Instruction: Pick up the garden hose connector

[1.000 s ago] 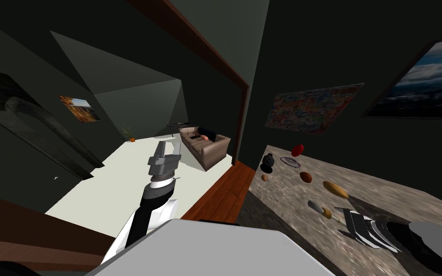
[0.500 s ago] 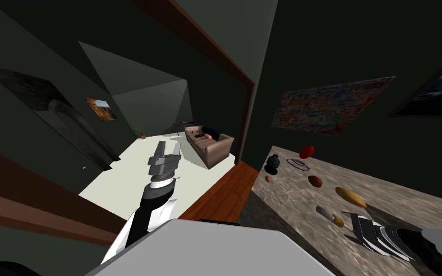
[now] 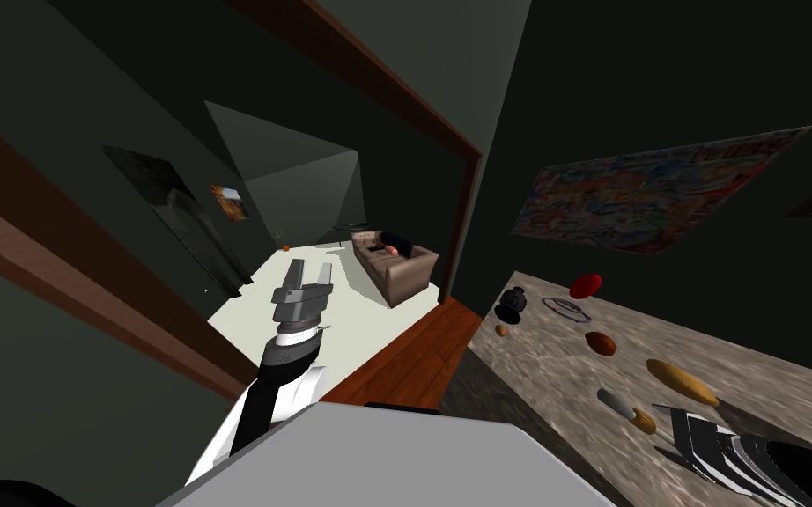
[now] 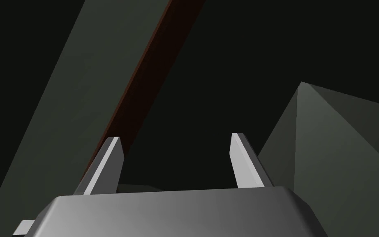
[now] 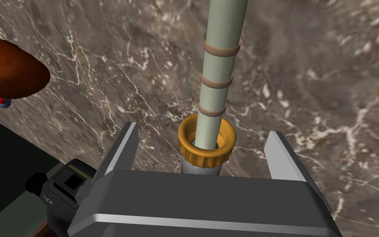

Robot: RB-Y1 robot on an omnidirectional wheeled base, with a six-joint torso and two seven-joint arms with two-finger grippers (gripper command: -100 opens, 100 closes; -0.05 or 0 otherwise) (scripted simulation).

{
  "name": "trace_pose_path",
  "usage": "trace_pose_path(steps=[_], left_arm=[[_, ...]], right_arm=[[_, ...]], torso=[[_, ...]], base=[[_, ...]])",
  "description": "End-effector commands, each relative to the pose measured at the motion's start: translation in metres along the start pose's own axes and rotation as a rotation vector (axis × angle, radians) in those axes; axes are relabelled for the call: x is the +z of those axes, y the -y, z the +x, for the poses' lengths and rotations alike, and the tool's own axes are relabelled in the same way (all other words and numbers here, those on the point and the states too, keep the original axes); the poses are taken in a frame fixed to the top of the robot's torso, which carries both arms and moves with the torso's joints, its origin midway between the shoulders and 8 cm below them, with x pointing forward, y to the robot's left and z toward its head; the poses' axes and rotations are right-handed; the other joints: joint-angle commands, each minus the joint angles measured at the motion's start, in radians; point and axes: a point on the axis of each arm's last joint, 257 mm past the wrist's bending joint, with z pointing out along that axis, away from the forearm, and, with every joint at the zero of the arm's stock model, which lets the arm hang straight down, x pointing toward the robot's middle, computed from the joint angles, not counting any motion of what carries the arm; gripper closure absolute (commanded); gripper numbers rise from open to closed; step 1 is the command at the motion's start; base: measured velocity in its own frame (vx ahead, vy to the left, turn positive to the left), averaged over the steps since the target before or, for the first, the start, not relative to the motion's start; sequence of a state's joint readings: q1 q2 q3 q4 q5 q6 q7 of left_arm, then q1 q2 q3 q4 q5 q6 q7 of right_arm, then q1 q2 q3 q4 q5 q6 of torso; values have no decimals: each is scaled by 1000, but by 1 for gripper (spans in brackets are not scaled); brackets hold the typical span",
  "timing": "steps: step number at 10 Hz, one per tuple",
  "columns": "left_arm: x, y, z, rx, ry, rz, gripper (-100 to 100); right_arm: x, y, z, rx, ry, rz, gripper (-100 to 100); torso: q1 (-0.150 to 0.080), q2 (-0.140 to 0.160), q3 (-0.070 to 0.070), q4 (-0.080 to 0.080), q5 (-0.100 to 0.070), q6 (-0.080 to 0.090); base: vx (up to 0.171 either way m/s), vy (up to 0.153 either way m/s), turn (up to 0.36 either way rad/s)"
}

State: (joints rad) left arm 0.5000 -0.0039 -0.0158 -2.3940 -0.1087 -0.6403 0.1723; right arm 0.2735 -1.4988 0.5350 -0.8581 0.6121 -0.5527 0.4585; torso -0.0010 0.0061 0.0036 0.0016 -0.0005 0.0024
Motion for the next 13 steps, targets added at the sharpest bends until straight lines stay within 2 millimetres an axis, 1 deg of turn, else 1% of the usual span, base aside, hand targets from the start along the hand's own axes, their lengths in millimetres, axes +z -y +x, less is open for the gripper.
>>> trace_pose_path(steps=[1, 2, 3, 4, 5, 6, 7, 8, 9, 10, 11, 12, 13], left_arm=[[0, 0, 0, 0, 0, 0, 0], [0, 0, 0, 0, 0, 0, 0], [0, 0, 0, 0, 0, 0, 0], [0, 0, 0, 0, 0, 0, 0], [0, 0, 0, 0, 0, 0, 0], [0, 0, 0, 0, 0, 0, 0], [0, 0, 0, 0, 0, 0, 0], [0, 0, 0, 0, 0, 0, 0], [0, 0, 0, 0, 0, 0, 0], [0, 0, 0, 0, 0, 0, 0], [0, 0, 0, 0, 0, 0, 0], [0, 0, 0, 0, 0, 0, 0], [0, 0, 0, 0, 0, 0, 0]], right_arm=[[1, -3, 12, 33, -12, 0, -100], [-3, 2, 21, 40, -30, 12, -100], [0, -4, 27, 65, -29, 6, -100], [-3, 0, 35, 72, -46, 17, -100], [-2, -4, 44, 99, -51, 15, -100], [-4, -2, 49, 103, -61, 21, -100], [1, -11, 49, 123, -49, 8, -100], [-6, -5, 63, 133, -77, 26, -100], [-2, -12, 65, 155, -71, 17, -100], [-7, -8, 75, 163, -91, 30, -100], [-6, -14, 82, 188, -96, 28, -100], [-9, -12, 87, 192, -106, 35, -100], [-6, -12, 83, 186, -100, 32, -100]], torso=[[0, 0, 0, 0, 0, 0], [1, 0, 0, 0, 0, -1], [1, 0, 0, 0, 0, 0], [-1, 1, 0, 0, 0, -1], [-1, 1, 0, 0, 0, 1], [0, 1, 1, 0, 0, -1], [1, 1, 0, 0, 0, 0], [1, 1, 1, 0, 0, -1], [0, 1, 0, 0, 0, 1], [1, 0, 0, 0, 0, -1], [0, 0, 0, 0, 0, 1], [0, 0, 0, 0, 0, -1], [0, 0, 0, 0, 0, 1]], base=[[-75, 27, 251], [-66, 16, 126], [-79, -7, 254], [-74, -7, 116], [-88, 22, 206], [-72, 22, 126], [-93, 19, 262], [-68, 10, 127], [-72, 28, 196], [-67, 19, 133], [-69, 15, 275], [-59, 13, 114], [-21, 6, -5]])
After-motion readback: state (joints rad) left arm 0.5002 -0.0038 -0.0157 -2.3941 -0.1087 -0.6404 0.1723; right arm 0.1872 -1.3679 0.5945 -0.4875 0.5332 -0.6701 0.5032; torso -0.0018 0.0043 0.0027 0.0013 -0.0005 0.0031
